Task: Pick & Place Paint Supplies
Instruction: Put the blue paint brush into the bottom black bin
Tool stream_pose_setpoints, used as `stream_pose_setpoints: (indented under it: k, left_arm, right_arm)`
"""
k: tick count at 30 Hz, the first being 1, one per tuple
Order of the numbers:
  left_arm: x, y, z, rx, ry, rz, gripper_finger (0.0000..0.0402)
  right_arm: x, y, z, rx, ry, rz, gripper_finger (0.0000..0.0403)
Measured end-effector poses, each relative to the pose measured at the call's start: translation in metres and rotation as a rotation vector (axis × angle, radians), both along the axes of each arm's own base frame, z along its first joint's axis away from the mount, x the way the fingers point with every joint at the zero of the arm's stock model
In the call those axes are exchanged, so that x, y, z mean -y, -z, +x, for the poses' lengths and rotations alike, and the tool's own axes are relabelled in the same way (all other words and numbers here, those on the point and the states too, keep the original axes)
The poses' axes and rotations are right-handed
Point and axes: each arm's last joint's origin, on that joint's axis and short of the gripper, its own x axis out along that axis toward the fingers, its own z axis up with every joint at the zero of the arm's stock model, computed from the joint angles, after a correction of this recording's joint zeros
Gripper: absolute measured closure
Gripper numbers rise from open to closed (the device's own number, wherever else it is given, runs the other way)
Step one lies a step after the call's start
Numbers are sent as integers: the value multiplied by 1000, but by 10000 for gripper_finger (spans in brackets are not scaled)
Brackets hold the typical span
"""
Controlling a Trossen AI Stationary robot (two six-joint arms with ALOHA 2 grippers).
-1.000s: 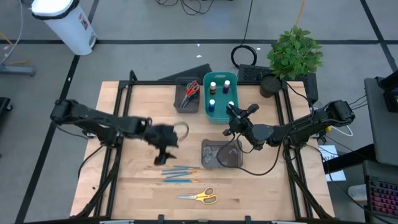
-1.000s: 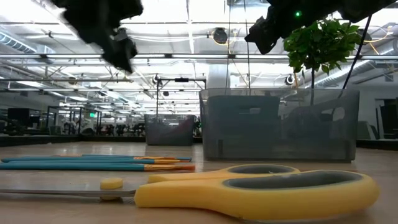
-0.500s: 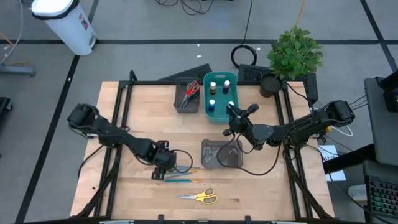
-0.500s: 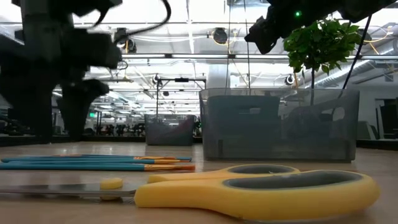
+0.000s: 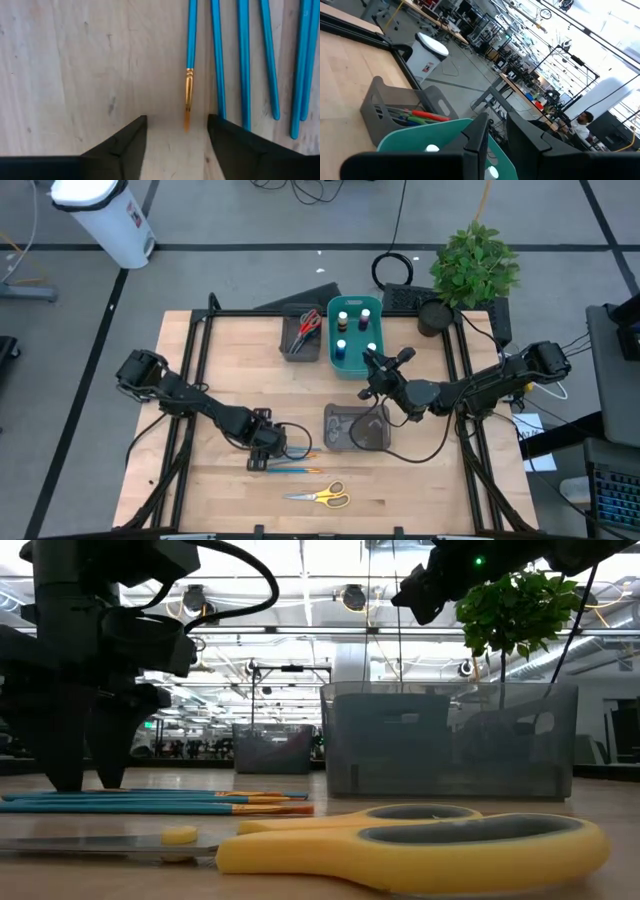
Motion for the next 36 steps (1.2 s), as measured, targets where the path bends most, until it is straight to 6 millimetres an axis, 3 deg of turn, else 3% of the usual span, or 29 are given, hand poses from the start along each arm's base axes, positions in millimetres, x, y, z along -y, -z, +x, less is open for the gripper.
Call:
stream_pose_setpoints:
  k: [8,15,27,31,36]
  left_arm:
    - [-1,1,0,-8,-53,-10,313]
    - [-1,1,-1,-9,-79,-9,390]
    - [-2,-2,-2,-10,-78,-8,398]
    - [-4,-13,-7,15,-75,-9,399]
    - [-9,-47,-17,130,-83,-12,400]
  right_arm:
    - [0,0,0,-1,2,0,344]
    - [0,0,0,-2,3,-1,344]
    - [-1,0,0,-1,2,0,344]
    - [-6,0,-1,4,-19,3,344]
    - [-11,-4,-4,16,-40,5,344]
